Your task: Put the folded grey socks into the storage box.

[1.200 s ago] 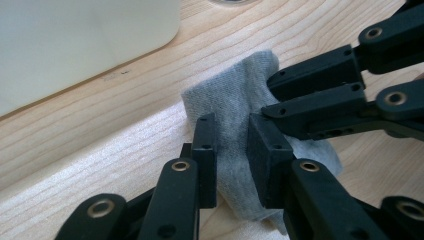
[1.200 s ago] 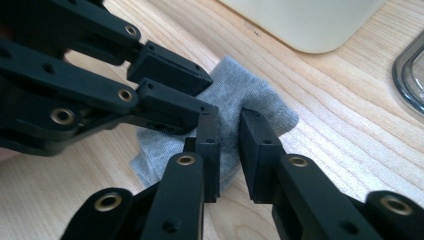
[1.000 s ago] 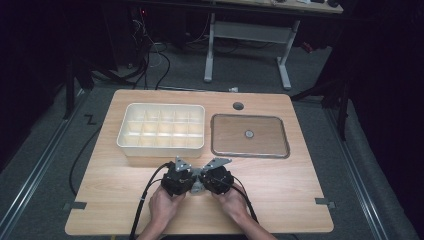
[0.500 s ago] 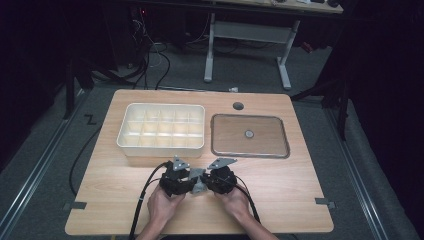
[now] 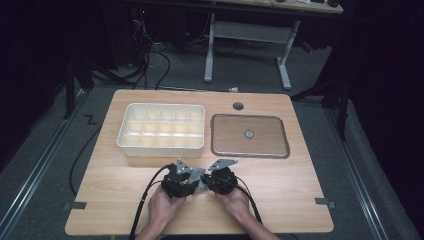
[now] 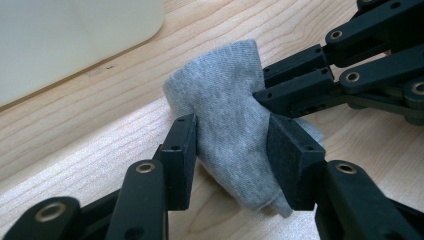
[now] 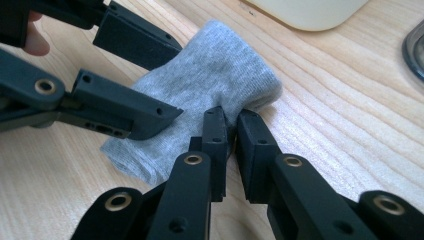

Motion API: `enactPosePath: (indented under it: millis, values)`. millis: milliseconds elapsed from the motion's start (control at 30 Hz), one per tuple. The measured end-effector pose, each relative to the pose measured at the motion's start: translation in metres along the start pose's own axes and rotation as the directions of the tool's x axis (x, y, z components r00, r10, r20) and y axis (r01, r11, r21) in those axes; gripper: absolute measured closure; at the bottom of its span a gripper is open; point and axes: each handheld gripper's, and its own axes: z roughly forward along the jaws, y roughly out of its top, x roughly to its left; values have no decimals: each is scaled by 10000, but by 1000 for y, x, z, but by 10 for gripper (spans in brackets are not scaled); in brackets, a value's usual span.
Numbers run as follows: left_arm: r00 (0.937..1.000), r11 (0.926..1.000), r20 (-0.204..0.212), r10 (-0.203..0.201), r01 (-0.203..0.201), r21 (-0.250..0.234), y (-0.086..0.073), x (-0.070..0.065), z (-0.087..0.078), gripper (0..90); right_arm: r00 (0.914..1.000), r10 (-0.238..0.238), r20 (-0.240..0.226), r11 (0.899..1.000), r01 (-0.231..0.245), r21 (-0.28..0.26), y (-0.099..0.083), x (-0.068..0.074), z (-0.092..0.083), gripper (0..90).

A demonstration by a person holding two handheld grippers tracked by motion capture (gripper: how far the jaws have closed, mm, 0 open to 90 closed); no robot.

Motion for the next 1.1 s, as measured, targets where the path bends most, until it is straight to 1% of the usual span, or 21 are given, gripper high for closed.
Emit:
enactPosePath:
  millis: [67,167,233,300,367,400,533,567,667,700,733,767,800,833,933,967,1000,1100]
  values:
    - [10000,10000,-23,-22,22,21,0,0,0,559,10000,-6,-6,10000,6,-11,0,0,0,830]
    - [9997,9997,-84,-238,239,78,3,0,0,558,10000,14,21,10000,-14,92,1,-1,-1,815]
    - [9994,9994,-82,-330,331,109,4,2,-1,553,9999,106,103,9999,-106,29,0,0,-3,749]
    - [9979,9979,-60,-638,639,80,5,4,-2,529,9996,289,45,9996,-289,-3,0,-3,-5,702]
    - [9969,9969,-27,-782,782,80,6,5,-3,508,9993,352,89,9993,-351,-89,1,-2,-8,688]
    - [9967,9967,-19,-811,811,69,7,5,-3,501,9996,248,120,9996,-246,-157,1,-2,-9,685]
    - [9941,9941,77,-1079,1079,59,9,6,-6,464,9994,308,170,9994,-305,-185,0,-2,-11,678]
    - [9923,9924,128,-1230,1229,15,10,7,-7,453,9992,353,171,9992,-349,-196,-1,-2,-11,678]
    - [9882,9886,306,-1500,1502,-39,14,7,-8,419,9992,366,187,9990,-361,-245,-2,-2,-13,678]
    - [9845,9852,399,-1708,1711,-40,15,8,-8,407,9991,394,148,9989,-390,-250,-2,-2,-13,679]
    - [9832,9842,452,-1770,1772,-7,16,8,-8,392,9991,409,119,9989,-406,-223,-2,-2,-13,685]
    - [9774,9786,510,-2053,2057,-18,18,8,-7,381,9991,423,68,9989,-421,-222,-2,-3,-12,689]
    - [9751,9765,540,-2152,2153,32,19,9,-6,369,9992,386,62,9991,-385,-176,-2,-2,-12,694]
    - [9699,9716,565,-2367,2367,58,21,11,-4,365,9994,336,31,9993,-336,-160,-2,-3,-11,697]
    - [9621,9634,519,-2679,2669,247,24,14,2,356,9997,239,-25,9997,-239,-62,-3,-3,-8,707]
    - [9597,9606,478,-2769,2752,385,24,16,5,356,9997,244,-19,9997,-244,13,-3,-3,-8,709]
    - [9580,9586,446,-2831,2811,462,24,16,6,357,9998,214,-15,9997,-214,79,-4,-2,-6,711]
    - [9573,9557,346,-2870,2837,786,21,17,11,377,9998,188,-5,9998,-188,64,-4,-1,-6,713]
